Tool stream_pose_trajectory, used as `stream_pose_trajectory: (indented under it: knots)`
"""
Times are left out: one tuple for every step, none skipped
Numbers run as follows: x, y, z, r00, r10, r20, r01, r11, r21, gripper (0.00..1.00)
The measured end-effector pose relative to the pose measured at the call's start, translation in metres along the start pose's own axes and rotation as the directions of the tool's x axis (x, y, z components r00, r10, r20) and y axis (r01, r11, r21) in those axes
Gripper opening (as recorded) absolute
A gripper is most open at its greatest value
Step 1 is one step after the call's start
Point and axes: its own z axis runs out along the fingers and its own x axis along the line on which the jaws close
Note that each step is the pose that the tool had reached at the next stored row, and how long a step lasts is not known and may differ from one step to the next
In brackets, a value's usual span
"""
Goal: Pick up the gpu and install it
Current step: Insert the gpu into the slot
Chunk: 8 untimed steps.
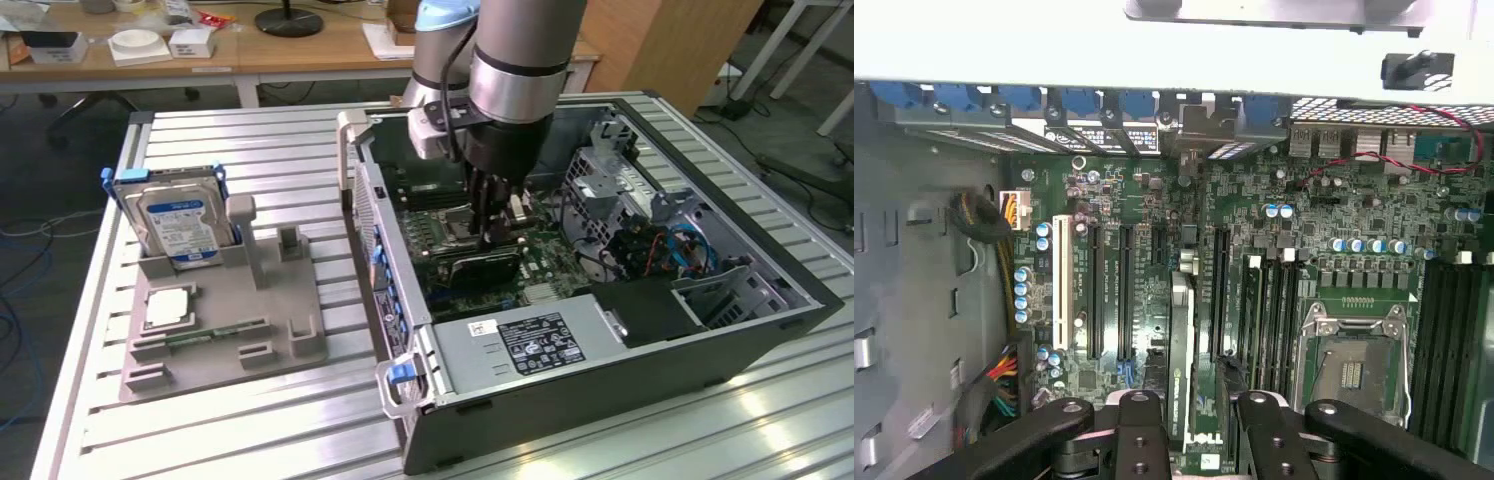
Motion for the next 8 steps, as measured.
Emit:
stream_pose_trajectory:
  knots:
    - [0.0,0.0,0.0006,1.0,0.0,0.0004,0.0,1.0,0.0004,0.33]
    - [0.0,0.0001,0.0009,1.0,0.0,0.0,0.0,1.0,0.0,0.33]
    - [0.0,0.0001,0.0014,1.0,0.0,-0.0001,0.0,1.0,0.0,0.33]
    - [0.0,0.0001,0.0018,1.0,0.0,-0.0001,0.0,1.0,0.0,0.33]
    - [0.0001,0.0001,0.002,1.0,0.0,-0.0002,0.0,1.0,-0.0001,0.33]
    - [0.0001,0.0002,0.002,1.0,0.0,-0.0002,0.0,1.0,-0.0001,0.33]
    - [0.0001,0.0002,0.0021,1.0,0.0,-0.0002,0.0,1.0,-0.0001,0.33]
    - [0.0001,0.0001,0.0021,1.0,0.0,-0.0002,0.0,1.0,0.0,0.33]
